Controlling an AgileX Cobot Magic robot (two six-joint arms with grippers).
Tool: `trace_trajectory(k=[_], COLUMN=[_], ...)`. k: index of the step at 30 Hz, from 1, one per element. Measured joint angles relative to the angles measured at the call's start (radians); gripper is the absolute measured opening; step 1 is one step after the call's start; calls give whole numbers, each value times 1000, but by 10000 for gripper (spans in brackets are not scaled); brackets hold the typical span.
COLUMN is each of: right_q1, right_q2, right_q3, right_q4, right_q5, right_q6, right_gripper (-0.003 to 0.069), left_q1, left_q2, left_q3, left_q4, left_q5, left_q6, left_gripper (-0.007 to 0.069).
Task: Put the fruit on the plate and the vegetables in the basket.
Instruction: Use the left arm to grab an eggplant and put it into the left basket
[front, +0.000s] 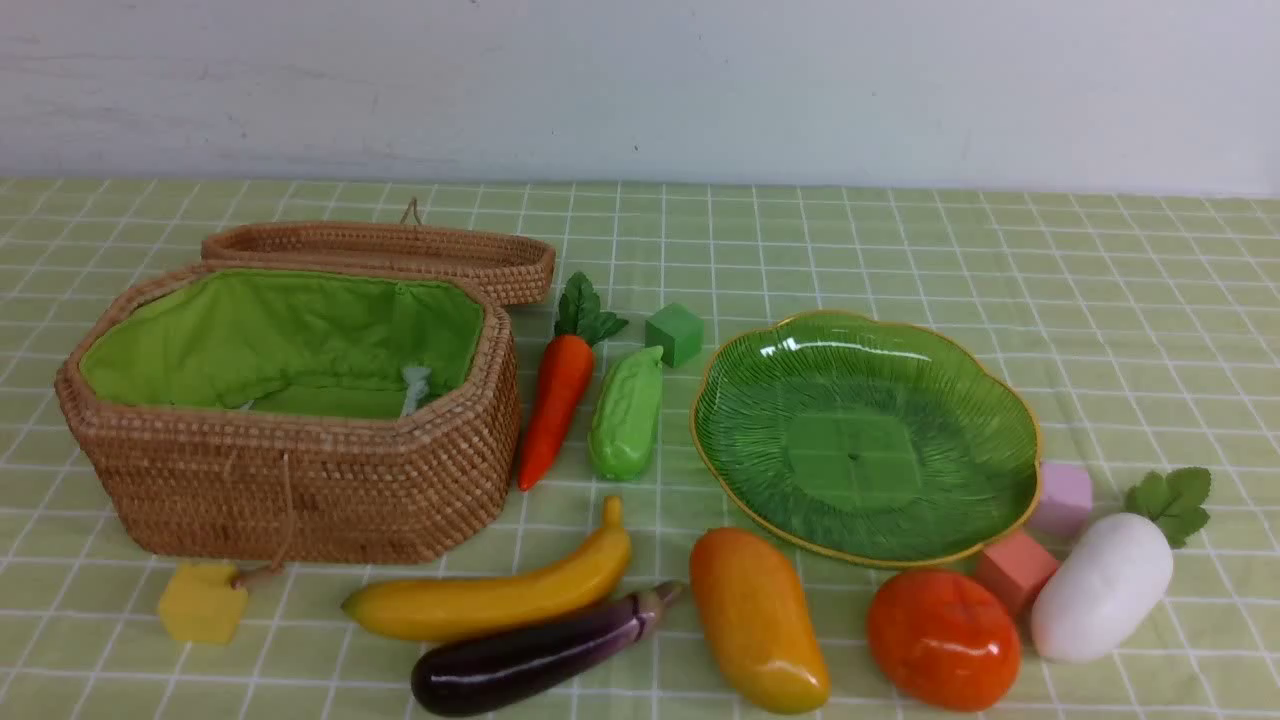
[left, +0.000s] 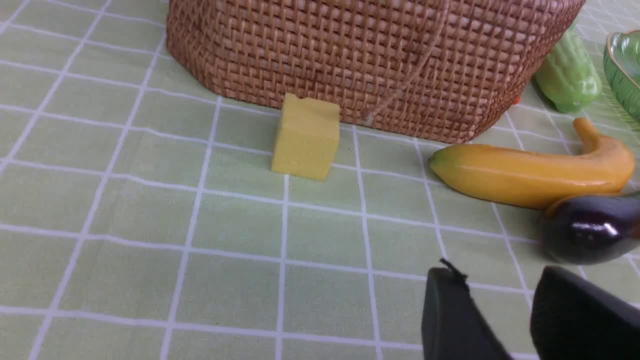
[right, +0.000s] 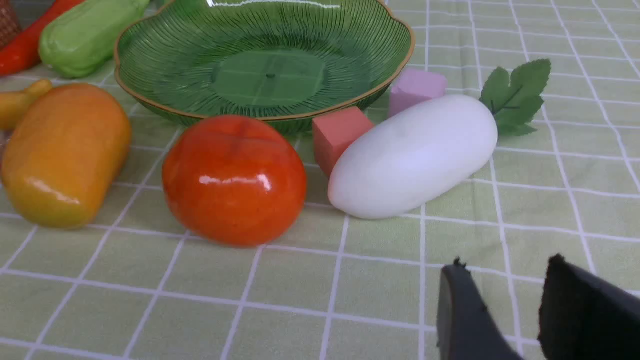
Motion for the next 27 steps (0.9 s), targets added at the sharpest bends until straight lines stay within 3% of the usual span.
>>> trace_trajectory(k=[27], right_q1=[0], right_q2=[0], right_q3=[0], right_q4=[1], right_q5=[0], right_q6=[0], right_gripper=[241], left_q1=[0], left_q2=[0], left_q3=[0], left_q4=[10], left_q5=[-20], left_q6=[1], left_gripper=[238])
